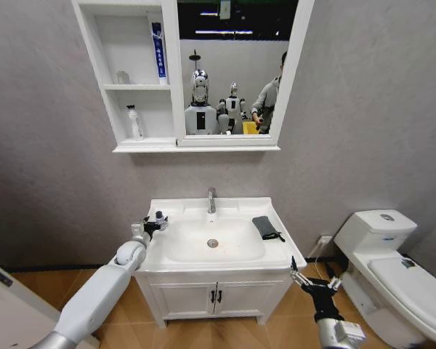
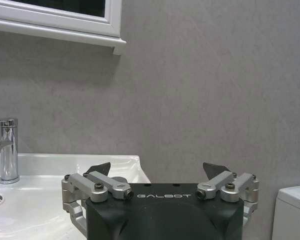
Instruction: Move facial cleanser and shampoo from washbasin to cabinet, then wipe washbasin with towel.
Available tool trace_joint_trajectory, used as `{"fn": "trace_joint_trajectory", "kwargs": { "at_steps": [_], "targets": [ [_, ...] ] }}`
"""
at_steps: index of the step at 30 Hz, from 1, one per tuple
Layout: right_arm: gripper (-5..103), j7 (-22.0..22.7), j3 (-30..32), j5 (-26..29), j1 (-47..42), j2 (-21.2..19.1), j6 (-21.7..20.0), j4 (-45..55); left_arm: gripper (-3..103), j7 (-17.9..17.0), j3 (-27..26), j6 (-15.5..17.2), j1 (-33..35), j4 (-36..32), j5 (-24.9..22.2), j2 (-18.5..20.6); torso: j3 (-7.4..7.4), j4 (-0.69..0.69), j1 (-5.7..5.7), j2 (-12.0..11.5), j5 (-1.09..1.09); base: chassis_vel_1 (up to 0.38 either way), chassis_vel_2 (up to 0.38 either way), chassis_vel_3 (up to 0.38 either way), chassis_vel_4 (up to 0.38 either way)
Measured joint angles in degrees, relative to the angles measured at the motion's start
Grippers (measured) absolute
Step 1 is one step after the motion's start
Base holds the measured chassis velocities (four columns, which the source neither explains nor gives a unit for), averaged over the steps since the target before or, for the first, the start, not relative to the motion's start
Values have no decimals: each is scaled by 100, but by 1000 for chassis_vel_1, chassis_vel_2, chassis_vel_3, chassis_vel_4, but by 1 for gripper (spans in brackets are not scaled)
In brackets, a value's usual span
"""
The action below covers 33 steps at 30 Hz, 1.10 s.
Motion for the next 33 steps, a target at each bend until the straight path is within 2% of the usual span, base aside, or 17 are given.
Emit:
{"fn": "trace_joint_trajectory", "kwargs": {
  "at_steps": [3,5,6,8,9,11,12,16,25,33],
  "targets": [
    [100,-1,0,-2,-10,3,0,10,95,1,2,-7,-17,37,0,-16,0,1,0,0,0,0,0,0,0],
    [100,-3,0,-10,-20,7,2,10,85,-6,-7,-13,-25,99,9,-37,0,0,0,0,0,0,0,0,0],
    [100,-3,0,-10,-20,7,2,10,85,-6,-7,-13,-25,99,9,-37,0,0,0,0,0,0,0,0,0],
    [100,-4,-12,-13,-18,12,4,9,74,28,-33,-38,-25,156,27,-49,0,1,0,0,0,0,0,0,0],
    [100,-4,-12,-13,-18,12,4,9,74,28,-33,-38,-25,156,27,-49,0,1,0,0,0,0,0,0,0],
    [100,-2,-31,-9,-18,14,2,12,64,70,-54,-56,-18,182,29,-62,0,1,0,0,0,0,0,0,0],
    [100,-2,-31,-9,-18,14,2,12,64,70,-54,-56,-18,182,29,-62,0,1,0,0,0,0,0,0,0],
    [100,3,-39,-12,-19,13,2,11,43,69,-89,-60,-7,236,-90,-114,0,0,0,0,1,0,0,0,0],
    [100,2,-52,-34,-19,30,13,-9,43,169,-102,-98,8,83,-49,-29,0,0,0,0,0,0,0,0,0],
    [100,-7,-89,-76,-9,62,23,-10,43,127,-183,-85,79,-411,-95,295,0,1,0,0,-2,0,0,0,0]
  ]
}}
